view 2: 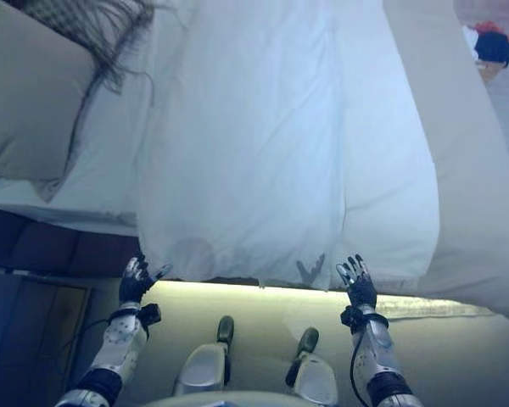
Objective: Make the bed neatly
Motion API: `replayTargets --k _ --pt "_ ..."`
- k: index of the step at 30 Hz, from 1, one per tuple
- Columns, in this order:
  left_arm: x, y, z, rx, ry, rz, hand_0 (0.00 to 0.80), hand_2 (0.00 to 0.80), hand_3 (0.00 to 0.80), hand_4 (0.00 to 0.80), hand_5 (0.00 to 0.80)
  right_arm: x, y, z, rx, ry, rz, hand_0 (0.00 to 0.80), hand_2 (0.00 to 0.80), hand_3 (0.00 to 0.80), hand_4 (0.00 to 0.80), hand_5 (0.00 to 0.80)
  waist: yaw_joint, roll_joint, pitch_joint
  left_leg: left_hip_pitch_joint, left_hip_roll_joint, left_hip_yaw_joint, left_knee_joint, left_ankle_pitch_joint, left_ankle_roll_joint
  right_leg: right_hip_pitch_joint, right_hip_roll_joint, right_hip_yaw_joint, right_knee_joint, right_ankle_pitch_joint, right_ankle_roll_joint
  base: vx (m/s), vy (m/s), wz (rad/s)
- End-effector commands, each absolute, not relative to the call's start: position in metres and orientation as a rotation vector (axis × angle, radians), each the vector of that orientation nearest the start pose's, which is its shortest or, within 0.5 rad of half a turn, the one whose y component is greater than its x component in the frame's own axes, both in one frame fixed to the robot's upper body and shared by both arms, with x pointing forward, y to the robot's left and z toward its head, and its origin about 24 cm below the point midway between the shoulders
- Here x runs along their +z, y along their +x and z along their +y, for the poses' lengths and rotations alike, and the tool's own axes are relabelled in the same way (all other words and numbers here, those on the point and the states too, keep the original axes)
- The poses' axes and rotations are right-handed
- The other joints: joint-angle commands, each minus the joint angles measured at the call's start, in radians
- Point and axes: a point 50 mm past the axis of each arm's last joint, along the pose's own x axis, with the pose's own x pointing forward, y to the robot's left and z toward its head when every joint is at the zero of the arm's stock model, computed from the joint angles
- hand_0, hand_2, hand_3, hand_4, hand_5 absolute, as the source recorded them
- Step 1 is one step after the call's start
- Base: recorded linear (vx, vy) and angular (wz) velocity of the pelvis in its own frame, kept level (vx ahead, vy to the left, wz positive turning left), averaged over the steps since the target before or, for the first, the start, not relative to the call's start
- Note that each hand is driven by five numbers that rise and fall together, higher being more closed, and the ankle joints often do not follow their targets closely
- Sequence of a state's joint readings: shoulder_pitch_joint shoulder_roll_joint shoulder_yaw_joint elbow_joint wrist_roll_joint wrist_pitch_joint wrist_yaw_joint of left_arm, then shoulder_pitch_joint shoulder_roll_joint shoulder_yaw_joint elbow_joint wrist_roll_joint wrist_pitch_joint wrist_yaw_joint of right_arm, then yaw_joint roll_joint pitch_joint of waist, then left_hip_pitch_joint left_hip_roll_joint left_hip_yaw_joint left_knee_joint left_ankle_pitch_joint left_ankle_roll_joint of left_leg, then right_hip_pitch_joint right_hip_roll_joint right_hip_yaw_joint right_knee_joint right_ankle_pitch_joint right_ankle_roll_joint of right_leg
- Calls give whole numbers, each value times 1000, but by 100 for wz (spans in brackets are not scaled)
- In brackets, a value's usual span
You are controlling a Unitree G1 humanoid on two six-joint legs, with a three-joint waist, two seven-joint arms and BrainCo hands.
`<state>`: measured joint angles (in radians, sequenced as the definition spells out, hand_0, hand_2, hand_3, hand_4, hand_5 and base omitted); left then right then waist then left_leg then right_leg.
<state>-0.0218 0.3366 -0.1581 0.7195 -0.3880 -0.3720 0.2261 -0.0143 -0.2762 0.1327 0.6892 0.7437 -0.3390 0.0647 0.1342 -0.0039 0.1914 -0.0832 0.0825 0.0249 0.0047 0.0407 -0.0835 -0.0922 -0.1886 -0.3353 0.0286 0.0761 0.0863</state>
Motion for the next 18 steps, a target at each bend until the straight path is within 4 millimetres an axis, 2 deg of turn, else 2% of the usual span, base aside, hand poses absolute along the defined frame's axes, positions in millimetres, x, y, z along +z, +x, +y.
replayTargets --k 1,8,13,18 --pt "-47 222 251 292 68 275 0 0 0 0 0 -50 220 -217 -176 296 244 0 0 0 0 0 30 -16 -58 -10 11 -2 -27 73 10 64 -104 39 32 30 99 117 -36 2" --pt "-48 215 243 245 30 275 0 0 0 0 0 -58 218 -199 -138 331 310 0 0 0 0 0 55 -13 -88 37 7 -7 -44 62 11 115 -95 21 -17 39 105 37 -36 1" --pt "-54 209 236 210 20 301 0 0 0 0 0 -60 216 -197 -182 407 301 0 0 0 0 0 61 -13 -103 58 15 -5 -53 62 9 139 -86 17 -30 34 104 3 -24 1" --pt "-49 212 238 216 -1 281 0 0 0 0 0 -63 214 -196 -143 324 332 0 0 0 0 0 58 -3 -112 70 17 -6 -54 61 11 150 -83 20 -27 22 99 17 17 1"
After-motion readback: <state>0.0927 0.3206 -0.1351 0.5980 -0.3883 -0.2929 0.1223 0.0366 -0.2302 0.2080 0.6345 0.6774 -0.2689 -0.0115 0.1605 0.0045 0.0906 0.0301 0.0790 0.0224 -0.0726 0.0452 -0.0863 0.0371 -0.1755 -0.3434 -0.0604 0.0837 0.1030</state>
